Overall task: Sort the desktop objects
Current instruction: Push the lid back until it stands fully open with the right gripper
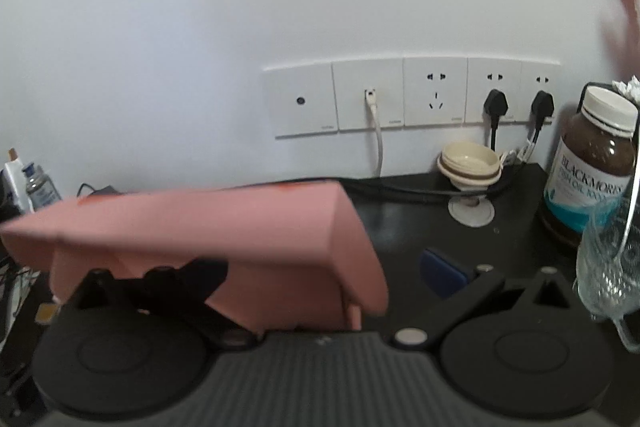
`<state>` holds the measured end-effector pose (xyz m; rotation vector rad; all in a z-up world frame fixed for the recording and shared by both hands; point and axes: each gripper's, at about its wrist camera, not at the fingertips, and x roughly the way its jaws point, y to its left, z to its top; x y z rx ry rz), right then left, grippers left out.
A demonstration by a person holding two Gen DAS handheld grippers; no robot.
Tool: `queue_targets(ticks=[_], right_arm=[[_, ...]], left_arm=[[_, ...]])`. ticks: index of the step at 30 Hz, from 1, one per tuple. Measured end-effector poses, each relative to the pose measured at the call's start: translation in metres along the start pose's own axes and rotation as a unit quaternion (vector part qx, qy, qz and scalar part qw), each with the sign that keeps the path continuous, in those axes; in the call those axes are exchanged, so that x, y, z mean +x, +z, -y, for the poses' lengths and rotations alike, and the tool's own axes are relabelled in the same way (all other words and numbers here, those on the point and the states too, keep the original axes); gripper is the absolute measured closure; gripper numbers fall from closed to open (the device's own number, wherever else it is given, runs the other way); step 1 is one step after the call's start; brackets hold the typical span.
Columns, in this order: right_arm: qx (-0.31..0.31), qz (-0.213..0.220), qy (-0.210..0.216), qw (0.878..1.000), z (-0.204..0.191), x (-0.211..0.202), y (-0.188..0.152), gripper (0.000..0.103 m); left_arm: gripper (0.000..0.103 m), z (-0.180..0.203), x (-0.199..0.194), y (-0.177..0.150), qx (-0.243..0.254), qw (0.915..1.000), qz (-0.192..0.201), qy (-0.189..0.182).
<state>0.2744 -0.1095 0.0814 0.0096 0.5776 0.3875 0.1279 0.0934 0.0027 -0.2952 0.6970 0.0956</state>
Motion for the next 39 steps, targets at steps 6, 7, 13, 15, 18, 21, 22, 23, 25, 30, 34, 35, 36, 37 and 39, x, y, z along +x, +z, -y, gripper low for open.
queue_targets(ticks=[6,7,13,15,18,21,22,23,25,30,34,35,36,37,39], right_arm=[[0.002,-0.007,-0.012,1.000,-0.002,0.024,0.012,0.001],[0.002,-0.010,-0.015,1.000,-0.002,0.028,0.013,0.001],[-0.004,-0.048,-0.023,0.999,-0.004,0.053,0.008,0.001],[-0.009,-0.060,-0.028,0.998,-0.006,0.059,0.004,0.001],[-0.017,-0.072,-0.032,0.997,-0.007,0.064,-0.002,0.001],[-0.016,-0.077,-0.032,0.996,-0.007,0.067,-0.004,0.001],[-0.017,-0.079,-0.032,0.996,-0.006,0.067,-0.004,0.001],[-0.019,-0.080,-0.032,0.996,-0.007,0.066,-0.005,0.001],[-0.023,-0.085,-0.035,0.995,-0.008,0.066,-0.004,0.001],[-0.002,-0.102,-0.043,0.994,-0.005,0.065,-0.005,0.001],[0.000,-0.105,-0.043,0.994,-0.004,0.059,-0.010,0.001],[0.002,-0.105,-0.042,0.994,-0.003,0.058,-0.011,0.001],[0.007,-0.107,-0.040,0.993,-0.001,0.056,-0.013,0.001],[0.011,-0.108,-0.039,0.993,0.000,0.054,-0.014,0.001],[0.015,-0.109,-0.037,0.993,0.002,0.049,-0.017,0.001]], left_arm=[[0.000,0.000,0.000,0.000,0.002,1.0000,0.000,-0.001],[0.000,-0.001,0.000,-0.001,0.000,1.0000,0.000,-0.002],[0.000,-0.003,-0.002,-0.004,-0.010,0.9999,-0.002,-0.009],[0.000,-0.003,-0.002,-0.004,-0.010,0.9999,-0.002,-0.010],[0.000,-0.003,-0.003,-0.005,-0.011,0.9999,-0.003,-0.012],[0.000,-0.003,-0.004,-0.005,-0.010,0.9999,-0.002,-0.012],[0.000,-0.003,-0.004,-0.006,-0.009,0.9999,-0.001,-0.012],[0.000,-0.003,-0.004,-0.006,-0.008,0.9999,-0.001,-0.012],[0.000,-0.003,-0.004,-0.007,-0.007,0.9999,0.000,-0.012],[0.000,-0.001,-0.007,-0.010,0.001,0.9999,0.000,-0.015],[0.000,0.000,-0.010,-0.015,0.004,0.9999,-0.004,-0.015],[0.000,0.000,-0.011,-0.017,0.004,0.9999,-0.005,-0.015],[0.000,0.001,-0.011,-0.018,0.004,0.9999,-0.006,-0.015],[0.000,0.001,-0.012,-0.019,0.005,0.9998,-0.007,-0.016],[0.000,0.002,-0.014,-0.022,0.006,0.9998,-0.009,-0.015]])
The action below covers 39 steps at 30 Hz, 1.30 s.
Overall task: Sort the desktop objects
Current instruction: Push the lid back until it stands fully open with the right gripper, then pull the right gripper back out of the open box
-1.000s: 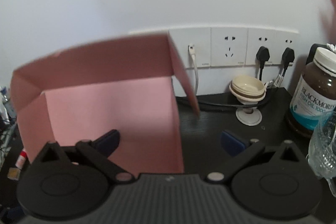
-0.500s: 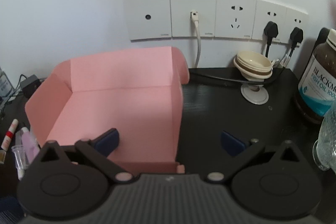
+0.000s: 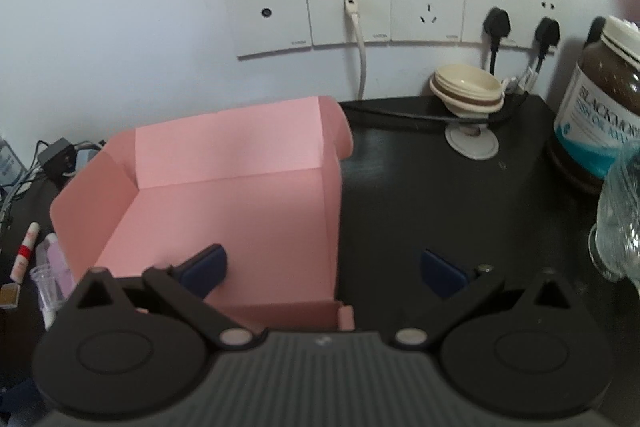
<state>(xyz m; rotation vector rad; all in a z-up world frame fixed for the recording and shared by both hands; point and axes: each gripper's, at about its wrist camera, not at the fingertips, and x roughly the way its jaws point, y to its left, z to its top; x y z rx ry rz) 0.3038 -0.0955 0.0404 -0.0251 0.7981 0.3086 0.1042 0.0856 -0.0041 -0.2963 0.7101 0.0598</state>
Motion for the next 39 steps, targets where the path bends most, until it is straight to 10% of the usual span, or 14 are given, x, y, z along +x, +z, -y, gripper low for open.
queue_targets(ticks=[39], right_arm=[[-0.013,-0.043,-0.034,0.998,0.007,0.028,0.010,0.001]], left_arm=[[0.000,0.005,-0.004,-0.001,0.046,0.9982,-0.008,0.038]])
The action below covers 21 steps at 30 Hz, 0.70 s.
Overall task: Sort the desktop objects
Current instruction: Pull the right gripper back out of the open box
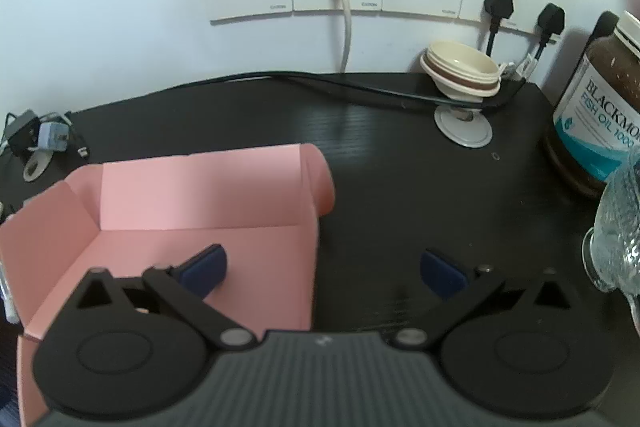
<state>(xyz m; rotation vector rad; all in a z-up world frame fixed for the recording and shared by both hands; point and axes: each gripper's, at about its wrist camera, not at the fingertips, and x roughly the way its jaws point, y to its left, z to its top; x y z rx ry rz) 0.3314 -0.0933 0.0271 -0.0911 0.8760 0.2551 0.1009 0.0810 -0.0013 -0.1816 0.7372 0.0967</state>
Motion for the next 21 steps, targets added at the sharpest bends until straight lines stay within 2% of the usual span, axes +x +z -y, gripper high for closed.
queue_targets(ticks=[6,16,21], right_arm=[[0.072,0.032,0.046,0.996,0.023,-0.022,-0.004,0.001],[0.084,0.081,0.064,0.991,0.049,-0.066,-0.026,0.001],[0.062,0.101,0.072,0.990,0.051,-0.084,-0.039,0.001]], left_arm=[[0.000,-0.003,-0.009,0.007,-0.004,0.9998,0.015,-0.010],[0.000,0.003,-0.029,0.013,0.002,0.9980,0.037,-0.052],[0.000,0.005,-0.040,0.007,0.010,0.9967,0.034,-0.072]])
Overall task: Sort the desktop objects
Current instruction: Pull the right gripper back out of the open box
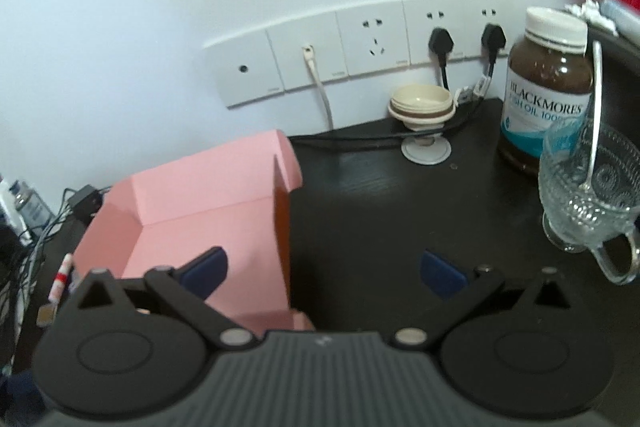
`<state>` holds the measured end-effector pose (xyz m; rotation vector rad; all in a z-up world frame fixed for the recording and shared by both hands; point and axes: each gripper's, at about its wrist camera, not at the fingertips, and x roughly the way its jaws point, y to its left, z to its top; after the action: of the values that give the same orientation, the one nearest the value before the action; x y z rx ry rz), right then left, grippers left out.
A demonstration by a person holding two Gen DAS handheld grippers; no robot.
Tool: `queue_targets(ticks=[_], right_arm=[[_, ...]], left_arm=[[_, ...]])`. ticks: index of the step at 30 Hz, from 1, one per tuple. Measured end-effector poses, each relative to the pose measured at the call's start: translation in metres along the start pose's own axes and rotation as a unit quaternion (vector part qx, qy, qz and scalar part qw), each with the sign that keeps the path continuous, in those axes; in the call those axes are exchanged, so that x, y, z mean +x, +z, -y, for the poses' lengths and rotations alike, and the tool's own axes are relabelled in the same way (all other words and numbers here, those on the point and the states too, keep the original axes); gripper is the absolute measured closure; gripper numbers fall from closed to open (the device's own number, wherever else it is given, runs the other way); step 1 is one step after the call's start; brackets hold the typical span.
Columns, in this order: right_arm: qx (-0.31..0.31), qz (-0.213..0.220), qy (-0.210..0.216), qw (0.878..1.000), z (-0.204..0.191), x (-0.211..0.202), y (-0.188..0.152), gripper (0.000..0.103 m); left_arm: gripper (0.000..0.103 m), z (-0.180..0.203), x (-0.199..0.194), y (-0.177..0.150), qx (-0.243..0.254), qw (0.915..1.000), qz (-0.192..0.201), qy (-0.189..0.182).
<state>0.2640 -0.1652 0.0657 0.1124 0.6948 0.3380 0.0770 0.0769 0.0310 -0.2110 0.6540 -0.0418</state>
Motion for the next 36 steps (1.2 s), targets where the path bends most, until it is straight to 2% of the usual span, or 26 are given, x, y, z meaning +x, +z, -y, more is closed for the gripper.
queue_targets(ticks=[6,11,21,26,36], right_arm=[[-0.041,0.010,0.016,0.999,-0.008,-0.019,-0.022,0.001],[-0.048,0.024,0.021,0.998,-0.016,-0.036,-0.039,0.001],[-0.046,0.013,0.011,0.999,-0.026,-0.056,-0.081,0.001],[-0.066,0.010,0.006,0.998,-0.033,-0.059,-0.097,0.001],[-0.056,-0.017,0.028,0.998,-0.043,-0.053,-0.107,0.001]], left_arm=[[0.000,-0.007,-0.014,-0.012,0.001,1.0000,-0.006,-0.002],[0.000,-0.016,-0.027,-0.019,0.004,1.0000,-0.007,-0.001],[0.000,-0.032,-0.040,-0.033,0.010,0.9998,-0.017,0.005],[0.000,-0.034,-0.039,-0.039,0.011,0.9996,-0.026,0.006],[0.000,-0.023,-0.028,-0.041,0.024,0.9992,-0.033,-0.002]])
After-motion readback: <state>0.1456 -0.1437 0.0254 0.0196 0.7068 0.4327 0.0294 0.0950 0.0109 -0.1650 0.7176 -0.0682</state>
